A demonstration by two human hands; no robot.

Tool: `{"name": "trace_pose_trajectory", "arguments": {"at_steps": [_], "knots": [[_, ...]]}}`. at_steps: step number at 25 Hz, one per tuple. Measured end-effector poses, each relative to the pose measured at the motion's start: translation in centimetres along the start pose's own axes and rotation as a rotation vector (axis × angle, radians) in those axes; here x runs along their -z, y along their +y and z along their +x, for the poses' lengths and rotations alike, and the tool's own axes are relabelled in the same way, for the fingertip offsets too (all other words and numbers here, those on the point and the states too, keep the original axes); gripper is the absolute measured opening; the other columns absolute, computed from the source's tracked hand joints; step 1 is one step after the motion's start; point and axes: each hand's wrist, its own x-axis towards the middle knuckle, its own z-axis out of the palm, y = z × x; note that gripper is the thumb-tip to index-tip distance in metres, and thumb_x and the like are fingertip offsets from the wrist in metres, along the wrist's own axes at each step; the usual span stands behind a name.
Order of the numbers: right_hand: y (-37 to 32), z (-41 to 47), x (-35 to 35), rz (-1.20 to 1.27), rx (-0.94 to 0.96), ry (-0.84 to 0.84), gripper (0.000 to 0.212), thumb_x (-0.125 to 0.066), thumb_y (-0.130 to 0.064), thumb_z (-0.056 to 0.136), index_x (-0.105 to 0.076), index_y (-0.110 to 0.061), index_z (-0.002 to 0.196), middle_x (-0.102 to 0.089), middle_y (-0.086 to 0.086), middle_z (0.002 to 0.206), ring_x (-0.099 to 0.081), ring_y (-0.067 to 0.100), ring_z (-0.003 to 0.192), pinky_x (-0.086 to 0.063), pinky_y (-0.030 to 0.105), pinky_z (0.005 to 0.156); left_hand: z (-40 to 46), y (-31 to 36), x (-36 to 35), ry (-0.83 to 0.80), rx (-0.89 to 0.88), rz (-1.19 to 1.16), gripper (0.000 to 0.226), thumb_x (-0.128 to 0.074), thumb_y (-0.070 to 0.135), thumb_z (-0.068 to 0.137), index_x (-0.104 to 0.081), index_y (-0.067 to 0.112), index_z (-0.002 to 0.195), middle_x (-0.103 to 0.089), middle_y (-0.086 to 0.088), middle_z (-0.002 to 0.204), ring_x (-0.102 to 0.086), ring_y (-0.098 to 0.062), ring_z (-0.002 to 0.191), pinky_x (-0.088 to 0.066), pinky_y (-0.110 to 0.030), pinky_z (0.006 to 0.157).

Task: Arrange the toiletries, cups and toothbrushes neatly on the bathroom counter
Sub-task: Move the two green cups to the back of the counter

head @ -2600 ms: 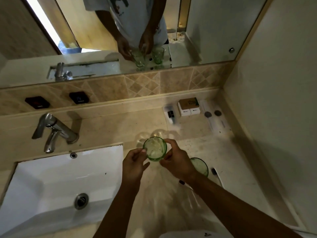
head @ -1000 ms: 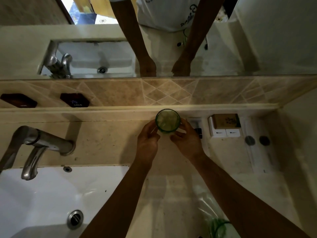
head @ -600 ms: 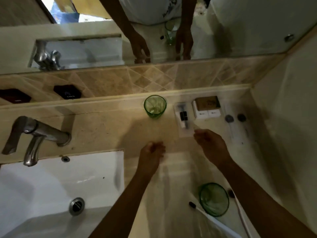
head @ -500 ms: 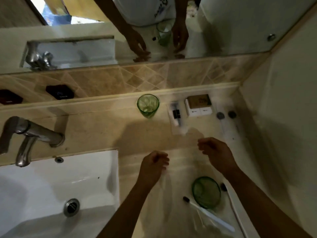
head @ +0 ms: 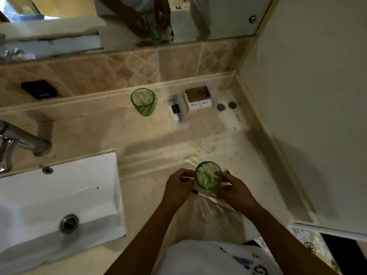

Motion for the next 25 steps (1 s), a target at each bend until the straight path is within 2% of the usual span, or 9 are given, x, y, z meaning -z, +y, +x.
{"name": "trace_pose_trajectory", "arguments": {"at_steps": [3, 6, 9, 12, 16, 20, 22, 24, 25], "knots": [[-1.1, -0.5, -0.7, 0.02, 0.019, -0.003, 0.052, -0.074, 0.001, 0.076, -0.067, -0.03, 0.117, -0.07, -0.004, 0.107, -0.074, 0.016, 0.084, -0.058, 0.031, 0.075, -0.5, 0.1, 0.2, 0.015, -0.001, -0.027, 0.026, -0.058, -0.011, 0.084, -0.07, 0.006, 0.099, -0.073, -0.013, 0.098, -0.075, -0.03, 0.069, -0.063, -0.045, 0.065], [-2.6, -0.6, -1.1, -0.022, 0.029, -0.015, 0.05, -0.079, -0.002, 0.075, -0.067, -0.036, 0.11, -0.069, -0.01, 0.095, -0.073, 0.011, 0.083, -0.057, 0.027, 0.074, -0.8, -0.2, 0.4, 0.051, -0.02, -0.059, 0.021, -0.06, -0.005, 0.089, -0.071, 0.011, 0.097, -0.073, -0.005, 0.095, -0.074, -0.019, 0.077, -0.062, -0.032, 0.065], [-4.3, 0.0, -1.8, -0.063, 0.076, -0.035, 0.042, -0.081, -0.01, 0.076, -0.068, -0.037, 0.105, -0.071, -0.02, 0.085, -0.071, 0.001, 0.078, -0.051, 0.018, 0.068, -0.3, -0.7, 1.3, 0.087, -0.07, -0.097, 0.02, -0.059, 0.009, 0.097, -0.071, 0.021, 0.106, -0.072, -0.005, 0.108, -0.07, -0.024, 0.099, -0.063, -0.042, 0.079], [-6.7, 1.4, -3.6, -0.08, 0.124, -0.067, 0.04, -0.081, -0.014, 0.077, -0.067, -0.033, 0.11, -0.071, -0.018, 0.093, -0.069, -0.004, 0.081, -0.049, 0.01, 0.068, 0.1, -0.7, 3.6, 0.16, -0.111, -0.14, 0.019, -0.059, 0.017, 0.099, -0.069, 0.022, 0.114, -0.07, -0.007, 0.115, -0.069, -0.022, 0.104, -0.062, -0.041, 0.082], [-10.1, 5.1, -7.6, -0.093, 0.185, -0.117, 0.059, -0.086, -0.02, 0.073, -0.064, -0.027, 0.127, -0.069, -0.003, 0.111, -0.072, 0.011, 0.088, -0.058, 0.029, 0.082, 1.3, 0.3, 8.1, 0.311, -0.135, -0.264, 0.016, -0.058, 0.015, 0.099, -0.067, 0.023, 0.108, -0.07, -0.001, 0.111, -0.068, -0.021, 0.105, -0.059, -0.037, 0.086], [-14.2, 8.5, -12.2, -0.067, 0.278, -0.163, 0.063, -0.085, -0.019, 0.074, -0.06, -0.028, 0.131, -0.063, -0.003, 0.118, -0.072, 0.004, 0.084, -0.054, 0.018, 0.078, 2.8, 1.7, 12.7, 0.462, -0.152, -0.357, 0.012, -0.055, 0.01, 0.1, -0.063, 0.012, 0.108, -0.067, -0.002, 0.11, -0.066, -0.022, 0.107, -0.058, -0.04, 0.092], [-15.9, 10.0, -14.3, -0.028, 0.285, -0.175, 0.06, -0.085, -0.019, 0.074, -0.06, -0.029, 0.128, -0.061, -0.002, 0.121, -0.072, 0.002, 0.085, -0.056, 0.02, 0.078, 3.8, 2.4, 14.6, 0.528, -0.164, -0.378, 0.014, -0.056, 0.012, 0.1, -0.064, 0.01, 0.111, -0.068, -0.004, 0.11, -0.066, -0.02, 0.106, -0.057, -0.043, 0.095], [-17.6, 11.7, -16.3, 0.0, 0.27, -0.186, 0.059, -0.085, -0.021, 0.074, -0.06, -0.028, 0.127, -0.067, 0.0, 0.12, -0.072, 0.0, 0.083, -0.056, 0.02, 0.077, 5.1, 3.1, 16.4, 0.58, -0.169, -0.425, 0.015, -0.054, 0.013, 0.101, -0.066, 0.013, 0.11, -0.068, -0.006, 0.113, -0.066, -0.02, 0.109, -0.056, -0.044, 0.097], [-18.4, 12.5, -17.3, 0.005, 0.269, -0.191, 0.058, -0.085, -0.022, 0.075, -0.061, -0.027, 0.128, -0.069, 0.001, 0.118, -0.072, -0.002, 0.082, -0.054, 0.015, 0.074, 5.8, 3.5, 17.2, 0.594, -0.168, -0.441, 0.017, -0.051, 0.013, 0.102, -0.066, 0.016, 0.111, -0.067, -0.007, 0.117, -0.065, -0.02, 0.113, -0.056, -0.044, 0.098]]}}
